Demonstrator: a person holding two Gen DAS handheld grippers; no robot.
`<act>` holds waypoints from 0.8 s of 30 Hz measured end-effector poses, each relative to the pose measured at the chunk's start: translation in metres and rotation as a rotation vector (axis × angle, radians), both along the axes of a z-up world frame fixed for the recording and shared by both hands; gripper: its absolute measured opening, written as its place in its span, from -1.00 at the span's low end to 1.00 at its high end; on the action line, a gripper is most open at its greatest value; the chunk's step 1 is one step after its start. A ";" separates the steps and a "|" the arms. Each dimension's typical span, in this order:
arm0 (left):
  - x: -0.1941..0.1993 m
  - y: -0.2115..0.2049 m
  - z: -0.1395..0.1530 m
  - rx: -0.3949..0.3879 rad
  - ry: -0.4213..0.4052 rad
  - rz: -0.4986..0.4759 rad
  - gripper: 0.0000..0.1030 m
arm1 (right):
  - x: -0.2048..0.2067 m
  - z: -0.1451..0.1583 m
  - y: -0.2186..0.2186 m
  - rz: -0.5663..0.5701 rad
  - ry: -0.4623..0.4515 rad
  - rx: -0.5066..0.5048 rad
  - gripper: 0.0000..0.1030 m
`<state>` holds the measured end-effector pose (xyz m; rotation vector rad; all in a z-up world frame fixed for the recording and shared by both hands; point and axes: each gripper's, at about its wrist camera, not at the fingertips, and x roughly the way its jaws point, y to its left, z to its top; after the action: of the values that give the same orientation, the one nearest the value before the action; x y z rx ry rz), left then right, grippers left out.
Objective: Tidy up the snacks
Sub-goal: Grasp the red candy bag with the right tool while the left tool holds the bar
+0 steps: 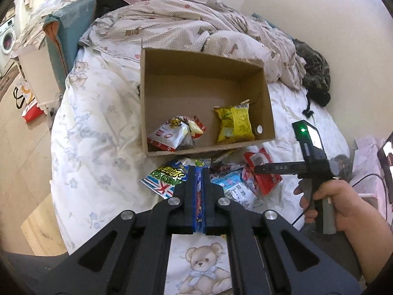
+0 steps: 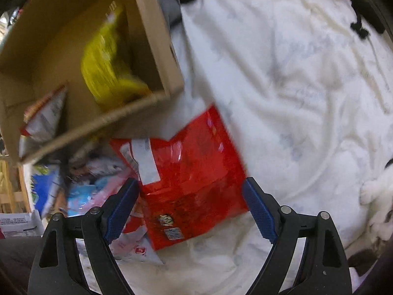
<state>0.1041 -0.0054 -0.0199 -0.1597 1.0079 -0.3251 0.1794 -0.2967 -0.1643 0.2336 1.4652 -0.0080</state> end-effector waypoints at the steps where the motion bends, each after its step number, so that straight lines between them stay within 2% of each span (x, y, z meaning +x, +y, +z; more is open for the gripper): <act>1: 0.001 -0.001 -0.003 -0.004 0.010 0.000 -0.99 | -0.001 -0.003 0.002 0.009 0.007 -0.017 0.69; 2: 0.001 -0.002 -0.004 -0.006 0.018 0.000 -0.99 | -0.001 -0.002 0.006 0.028 -0.003 -0.040 0.62; 3: 0.003 -0.003 -0.006 -0.008 0.026 -0.001 -0.99 | -0.002 0.000 0.009 0.043 -0.016 -0.048 0.42; 4: 0.003 -0.004 -0.007 -0.008 0.026 -0.002 -0.99 | -0.002 0.004 0.012 0.060 -0.031 -0.062 0.35; 5: 0.003 -0.006 -0.007 -0.003 0.025 -0.003 -0.99 | -0.003 0.009 0.013 0.072 -0.048 -0.070 0.19; 9: 0.003 -0.008 -0.008 0.003 0.028 -0.002 -0.99 | -0.011 0.022 0.002 0.042 -0.084 -0.042 -0.18; 14: 0.003 0.006 -0.008 -0.008 0.016 0.057 -0.99 | -0.038 0.051 -0.015 -0.010 -0.146 -0.008 -0.37; 18: 0.003 0.038 -0.009 -0.058 0.042 0.179 -0.96 | -0.064 0.078 -0.027 -0.069 -0.220 0.058 -0.53; 20: 0.003 0.047 -0.018 -0.051 0.083 0.222 -0.74 | -0.078 0.095 -0.033 -0.099 -0.282 0.120 -0.59; 21: 0.003 0.050 -0.024 -0.040 0.116 0.245 -0.17 | -0.080 0.101 -0.031 -0.103 -0.305 0.140 -0.63; 22: 0.002 0.053 -0.031 -0.034 0.143 0.264 0.50 | -0.087 0.110 -0.030 -0.105 -0.346 0.164 -0.65; 23: 0.000 0.056 -0.039 -0.042 0.166 0.294 0.67 | -0.089 0.114 -0.031 -0.105 -0.374 0.187 -0.69; 24: -0.001 0.057 -0.046 -0.060 0.182 0.309 0.72 | -0.094 0.123 -0.030 -0.101 -0.417 0.226 -0.72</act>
<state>0.1033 0.0518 -0.0657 -0.4008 1.1345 -0.0586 0.0849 -0.3272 -0.0413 0.4647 1.0363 0.1183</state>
